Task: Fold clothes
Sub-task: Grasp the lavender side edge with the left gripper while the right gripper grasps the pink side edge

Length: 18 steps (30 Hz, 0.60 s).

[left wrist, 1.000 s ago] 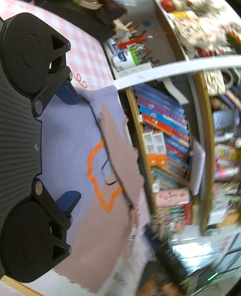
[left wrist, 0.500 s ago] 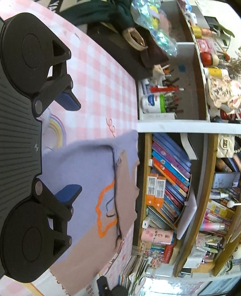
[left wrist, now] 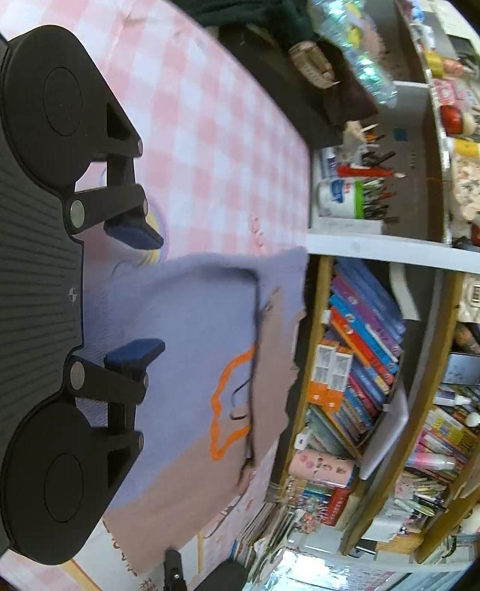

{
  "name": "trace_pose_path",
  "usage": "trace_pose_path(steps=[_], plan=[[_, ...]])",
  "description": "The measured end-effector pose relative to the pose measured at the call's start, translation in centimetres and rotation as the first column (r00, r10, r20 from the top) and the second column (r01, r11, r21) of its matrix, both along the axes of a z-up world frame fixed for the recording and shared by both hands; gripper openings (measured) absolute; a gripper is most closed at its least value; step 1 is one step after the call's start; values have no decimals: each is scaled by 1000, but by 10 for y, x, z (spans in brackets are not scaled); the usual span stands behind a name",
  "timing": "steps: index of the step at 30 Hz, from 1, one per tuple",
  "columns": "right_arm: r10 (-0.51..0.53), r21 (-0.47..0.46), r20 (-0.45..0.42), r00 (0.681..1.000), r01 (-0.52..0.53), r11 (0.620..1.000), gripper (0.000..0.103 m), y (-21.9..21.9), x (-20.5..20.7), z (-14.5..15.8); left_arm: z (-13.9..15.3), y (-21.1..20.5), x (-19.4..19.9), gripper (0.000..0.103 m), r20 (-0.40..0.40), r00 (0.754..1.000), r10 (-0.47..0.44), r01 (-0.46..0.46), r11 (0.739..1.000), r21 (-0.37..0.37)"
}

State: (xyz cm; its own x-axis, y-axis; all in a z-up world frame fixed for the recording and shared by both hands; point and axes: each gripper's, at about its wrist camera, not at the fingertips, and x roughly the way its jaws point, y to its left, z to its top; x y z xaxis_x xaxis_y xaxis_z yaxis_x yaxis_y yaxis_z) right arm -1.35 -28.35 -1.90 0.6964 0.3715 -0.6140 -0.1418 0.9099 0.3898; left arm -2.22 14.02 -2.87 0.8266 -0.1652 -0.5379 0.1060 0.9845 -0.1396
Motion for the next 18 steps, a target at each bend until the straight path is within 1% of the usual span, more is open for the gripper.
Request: trace_pose_path(steps=[1, 2, 3, 4, 5, 7, 10, 11, 12, 14, 16, 18], plan=[[4, -11, -1, 1000, -4, 1000, 26, 3, 2, 0, -1, 0, 2, 39, -7, 1000, 3, -3, 1000, -8], [9, -23, -3, 1000, -9, 1000, 23, 6, 4, 1, -2, -1, 4, 32, -13, 1000, 6, -6, 1000, -16], [16, -34, -5, 1000, -17, 999, 19, 9, 6, 1, -2, -1, 6, 28, -19, 1000, 8, -9, 1000, -24], [23, -41, -5, 1000, -24, 999, 17, 12, 8, 0, -3, 1, 8, 17, -29, 1000, -1, -1, 998, -63], [29, -46, -5, 1000, -30, 999, 15, 14, 9, 0, -2, 2, 9, 11, -27, 1000, -1, -1, 996, -84], [39, -37, 7, 999, -39, 999, 13, 17, 9, 2, 5, 0, 5, 8, 1, 1000, -24, 24, 994, -107], [62, 61, 74, 995, -67, 996, 13, 13, 4, 12, 19, -6, -2, 8, 43, 997, -67, 71, 991, -110], [62, 92, 79, 995, -69, 993, 13, 11, 4, 14, 21, -8, -2, 8, 43, 997, -71, 76, 992, -106], [62, 111, 75, 995, -70, 991, 13, 10, 5, 15, 22, -9, -1, 8, 42, 996, -75, 79, 992, -101], [60, 111, 50, 997, -66, 992, 13, 10, 8, 13, 19, -9, 1, 10, 11, 998, -66, 67, 993, -95], [63, 106, 21, 998, -65, 992, 16, 12, 10, 9, 12, -8, 1, 14, -31, 999, -32, 29, 996, -80], [70, 109, -8, 998, -68, 992, 20, 13, 11, 4, 7, -4, -2, 20, -57, 998, -23, 17, 995, -93]])
